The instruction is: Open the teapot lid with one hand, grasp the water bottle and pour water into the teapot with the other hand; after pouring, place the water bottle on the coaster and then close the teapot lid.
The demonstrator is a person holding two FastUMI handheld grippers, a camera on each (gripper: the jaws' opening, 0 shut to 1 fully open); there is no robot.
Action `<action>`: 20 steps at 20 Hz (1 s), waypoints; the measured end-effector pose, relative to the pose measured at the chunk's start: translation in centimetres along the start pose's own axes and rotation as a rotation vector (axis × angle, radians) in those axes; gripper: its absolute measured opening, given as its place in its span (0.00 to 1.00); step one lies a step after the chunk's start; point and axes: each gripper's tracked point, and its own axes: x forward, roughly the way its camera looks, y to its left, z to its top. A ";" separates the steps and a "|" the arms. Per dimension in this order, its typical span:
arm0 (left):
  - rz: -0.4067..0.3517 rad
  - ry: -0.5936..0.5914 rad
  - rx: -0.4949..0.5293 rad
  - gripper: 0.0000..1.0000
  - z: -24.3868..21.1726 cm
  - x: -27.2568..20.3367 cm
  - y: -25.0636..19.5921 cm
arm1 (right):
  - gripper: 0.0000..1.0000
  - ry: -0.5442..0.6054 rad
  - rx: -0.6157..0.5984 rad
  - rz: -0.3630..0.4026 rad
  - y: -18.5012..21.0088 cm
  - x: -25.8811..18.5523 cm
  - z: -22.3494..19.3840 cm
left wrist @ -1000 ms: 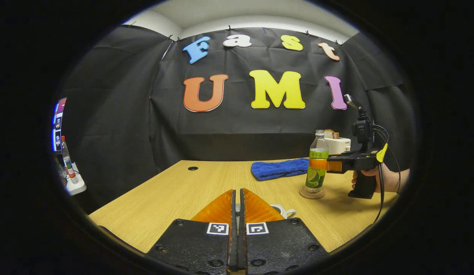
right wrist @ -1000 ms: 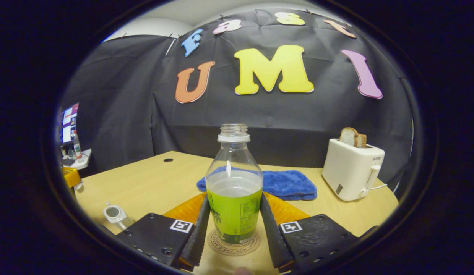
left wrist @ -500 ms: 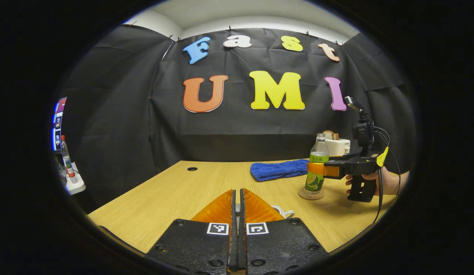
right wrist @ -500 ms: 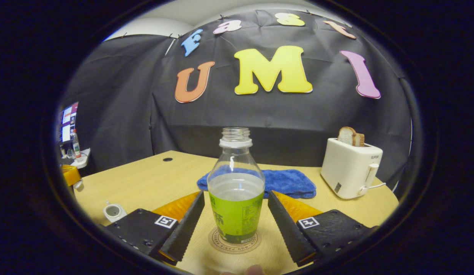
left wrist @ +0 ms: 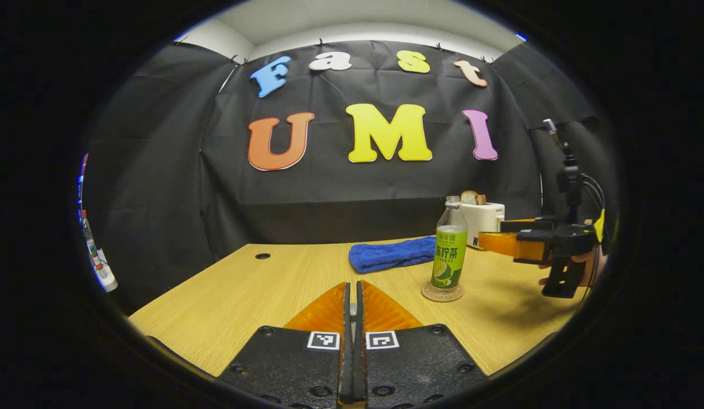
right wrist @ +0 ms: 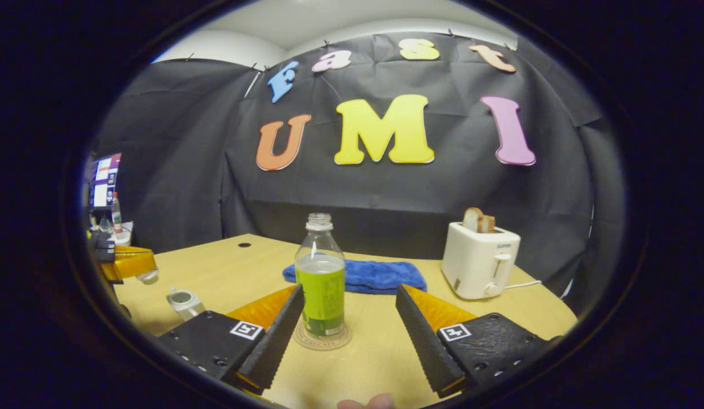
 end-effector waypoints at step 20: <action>0.016 0.058 -0.049 0.03 -3.6 3.8 -0.1 | 0.99 -0.055 -0.045 -0.047 -2.0 -6.3 -1.0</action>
